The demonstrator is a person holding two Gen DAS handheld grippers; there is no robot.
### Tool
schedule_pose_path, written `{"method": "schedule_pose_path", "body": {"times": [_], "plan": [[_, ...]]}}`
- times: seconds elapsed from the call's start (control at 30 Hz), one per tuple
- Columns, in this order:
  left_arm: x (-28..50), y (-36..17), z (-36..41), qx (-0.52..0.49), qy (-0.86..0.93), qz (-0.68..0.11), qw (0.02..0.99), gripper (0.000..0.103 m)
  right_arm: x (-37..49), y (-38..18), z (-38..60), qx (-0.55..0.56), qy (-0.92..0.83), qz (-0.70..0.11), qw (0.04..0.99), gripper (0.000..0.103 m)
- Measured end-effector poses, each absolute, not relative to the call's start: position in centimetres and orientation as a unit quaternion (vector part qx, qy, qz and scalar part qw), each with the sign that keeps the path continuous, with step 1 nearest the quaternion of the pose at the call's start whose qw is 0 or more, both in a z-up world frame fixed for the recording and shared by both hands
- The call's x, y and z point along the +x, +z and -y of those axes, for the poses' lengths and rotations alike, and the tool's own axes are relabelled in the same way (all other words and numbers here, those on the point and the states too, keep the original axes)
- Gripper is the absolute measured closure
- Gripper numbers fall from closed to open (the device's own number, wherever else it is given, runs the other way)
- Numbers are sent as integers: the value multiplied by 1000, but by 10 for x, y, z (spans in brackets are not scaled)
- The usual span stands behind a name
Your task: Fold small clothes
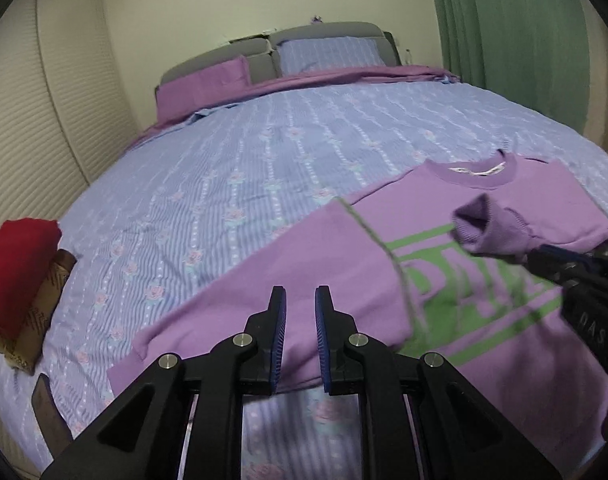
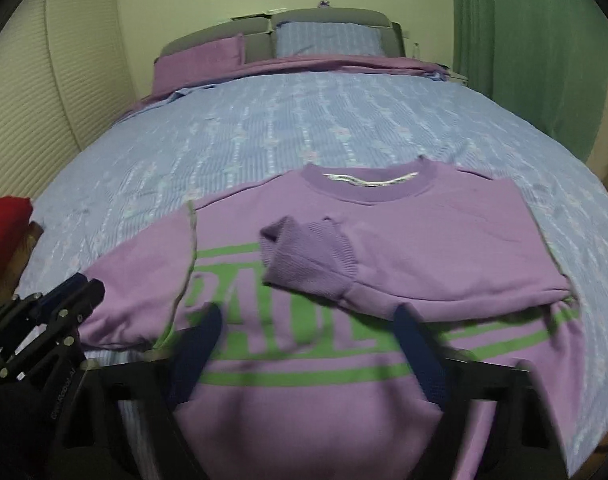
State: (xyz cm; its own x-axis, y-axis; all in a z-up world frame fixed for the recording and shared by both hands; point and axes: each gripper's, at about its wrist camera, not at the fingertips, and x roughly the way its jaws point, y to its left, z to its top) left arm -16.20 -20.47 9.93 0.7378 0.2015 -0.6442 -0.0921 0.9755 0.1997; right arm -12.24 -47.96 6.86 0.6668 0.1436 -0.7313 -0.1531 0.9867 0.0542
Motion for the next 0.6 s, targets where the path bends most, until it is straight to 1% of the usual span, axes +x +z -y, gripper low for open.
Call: {"method": "schedule_pose_path", "body": {"times": [0.03,0.07,0.13,0.2,0.23,0.27,0.3,0.33,0.37,0.5,0.6], "plan": [[-162,96,202,76,83,-351,930,88,-121,62,478,-4,78,-405,911,100],[-162,91,199,74,90,-348,930,88,-121,58,477,2,82,-407,910,101],[-159,82,195,75,98,-349,929,88,-119,49,478,12,82,-407,910,101],[-157,78,193,70,101,-344,931,89,-116,43,474,6,87,-404,910,98],[-158,79,192,62,99,-334,936,89,-113,41,473,4,90,-404,910,86],[-159,79,192,56,95,-324,940,89,-111,40,472,10,97,-403,910,59],[-160,80,192,52,88,-313,944,89,-113,40,471,19,106,-400,910,44],[-161,81,191,48,80,-306,948,88,-113,41,470,28,110,-389,914,22],[-160,80,191,41,68,-307,948,88,-113,42,470,30,108,-380,918,16],[-146,73,186,40,67,-345,935,88,-106,37,460,4,102,-376,921,14],[-136,60,173,4,64,-370,927,88,-96,23,451,-26,76,-378,922,1]]}}
